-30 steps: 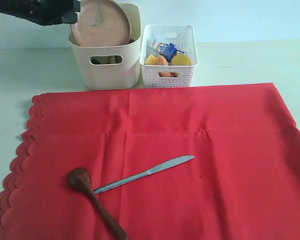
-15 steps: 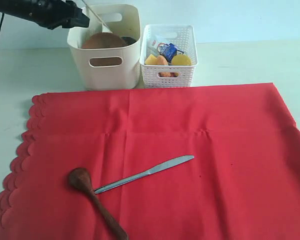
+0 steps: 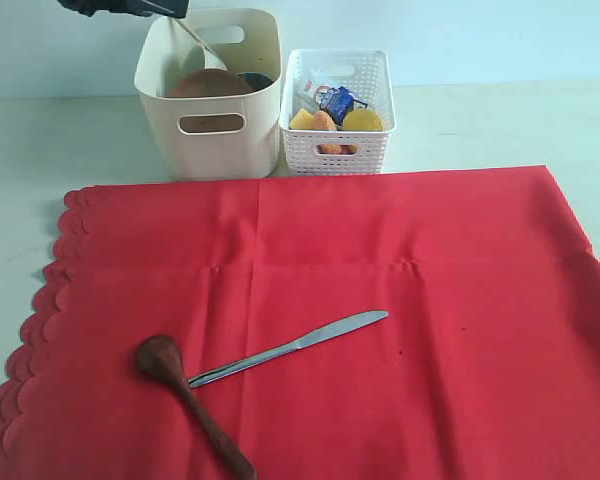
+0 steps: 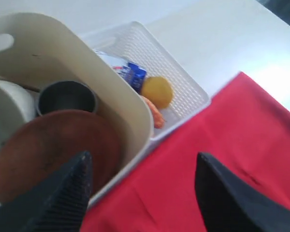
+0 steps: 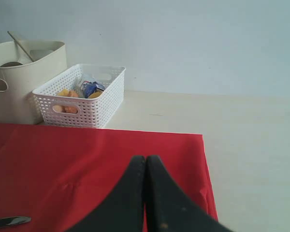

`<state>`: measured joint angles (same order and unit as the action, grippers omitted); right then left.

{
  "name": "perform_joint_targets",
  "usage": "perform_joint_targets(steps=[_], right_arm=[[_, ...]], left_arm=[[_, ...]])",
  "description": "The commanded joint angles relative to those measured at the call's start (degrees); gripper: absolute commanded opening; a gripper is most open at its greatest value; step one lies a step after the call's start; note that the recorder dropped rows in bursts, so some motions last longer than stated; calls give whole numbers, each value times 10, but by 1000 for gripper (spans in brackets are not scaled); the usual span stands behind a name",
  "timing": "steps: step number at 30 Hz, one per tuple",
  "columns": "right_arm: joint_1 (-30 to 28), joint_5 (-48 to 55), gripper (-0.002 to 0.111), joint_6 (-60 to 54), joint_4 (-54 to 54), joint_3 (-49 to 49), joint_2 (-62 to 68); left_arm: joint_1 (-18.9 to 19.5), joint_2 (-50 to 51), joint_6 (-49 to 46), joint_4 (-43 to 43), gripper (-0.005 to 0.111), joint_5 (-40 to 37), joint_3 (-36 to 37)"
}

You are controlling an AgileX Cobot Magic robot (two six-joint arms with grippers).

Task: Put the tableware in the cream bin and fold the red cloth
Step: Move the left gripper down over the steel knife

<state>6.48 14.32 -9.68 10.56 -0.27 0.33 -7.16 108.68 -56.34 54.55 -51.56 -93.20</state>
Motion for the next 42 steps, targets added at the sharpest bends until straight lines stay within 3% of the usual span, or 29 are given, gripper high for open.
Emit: perform_joint_targets(steps=[1,6,14,26,34,42], right_arm=[[-3,-3,0,-3,-1,3,-3],[-3,-3,0,-3,-1,3,-3],[-3,-3,0,-3,-1,3,-3],[-3,-3,0,-3,-1,3,-3],[-3,-3,0,-3,-1,3,-3],[-3,-3,0,-3,-1,3,-3]], left_arm=[[-2,-10,5,1,55,-108,-3],[-5,-16,29,-23,47,-176,-3],[-54,-41,94,-151,47,-180,12],[-155,-80,153,-290,47,-142,115],[-219,-83,181,-301,47,-103,172],[-312,-83,188,-317,47,-22,216]])
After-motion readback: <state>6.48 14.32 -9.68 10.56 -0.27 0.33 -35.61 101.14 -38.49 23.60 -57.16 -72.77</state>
